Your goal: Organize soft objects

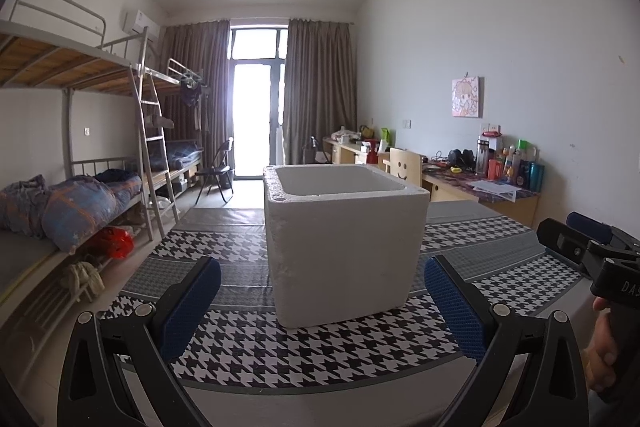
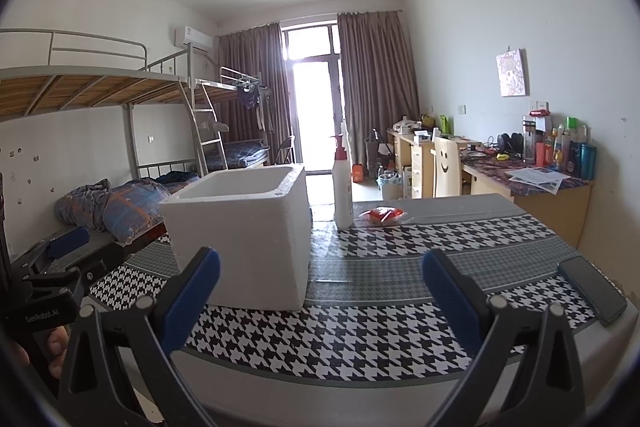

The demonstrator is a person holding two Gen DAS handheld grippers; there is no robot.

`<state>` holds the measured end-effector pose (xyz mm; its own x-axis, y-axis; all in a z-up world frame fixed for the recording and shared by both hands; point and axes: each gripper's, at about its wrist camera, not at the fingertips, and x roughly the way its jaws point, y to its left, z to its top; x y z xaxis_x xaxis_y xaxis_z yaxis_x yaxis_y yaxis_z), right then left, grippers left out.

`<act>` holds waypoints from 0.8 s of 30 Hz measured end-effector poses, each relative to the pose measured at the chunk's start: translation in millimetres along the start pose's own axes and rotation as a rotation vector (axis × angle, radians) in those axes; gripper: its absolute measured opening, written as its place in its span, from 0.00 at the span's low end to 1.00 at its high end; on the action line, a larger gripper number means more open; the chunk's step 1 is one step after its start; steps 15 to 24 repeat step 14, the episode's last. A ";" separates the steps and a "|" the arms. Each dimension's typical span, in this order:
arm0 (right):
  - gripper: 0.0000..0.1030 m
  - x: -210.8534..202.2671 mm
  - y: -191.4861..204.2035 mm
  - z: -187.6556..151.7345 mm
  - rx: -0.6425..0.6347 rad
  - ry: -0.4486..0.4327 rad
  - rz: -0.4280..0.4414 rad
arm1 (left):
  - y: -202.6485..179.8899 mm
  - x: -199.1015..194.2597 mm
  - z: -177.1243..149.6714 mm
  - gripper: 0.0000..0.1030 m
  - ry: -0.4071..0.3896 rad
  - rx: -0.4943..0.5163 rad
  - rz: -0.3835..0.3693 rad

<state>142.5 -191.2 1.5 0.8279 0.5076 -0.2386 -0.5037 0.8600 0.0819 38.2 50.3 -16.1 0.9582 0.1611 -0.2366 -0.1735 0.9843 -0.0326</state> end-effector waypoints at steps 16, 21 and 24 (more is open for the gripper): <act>0.99 0.6 -2.2 1.0 0.008 0.005 0.002 | 0.7 -0.5 0.1 0.99 0.000 0.007 -0.008; 0.99 0.6 -2.2 1.0 0.008 0.005 0.002 | 0.7 -0.5 0.1 0.99 0.000 0.007 -0.008; 0.99 0.6 -2.2 1.0 0.008 0.005 0.002 | 0.7 -0.5 0.1 0.99 0.000 0.007 -0.008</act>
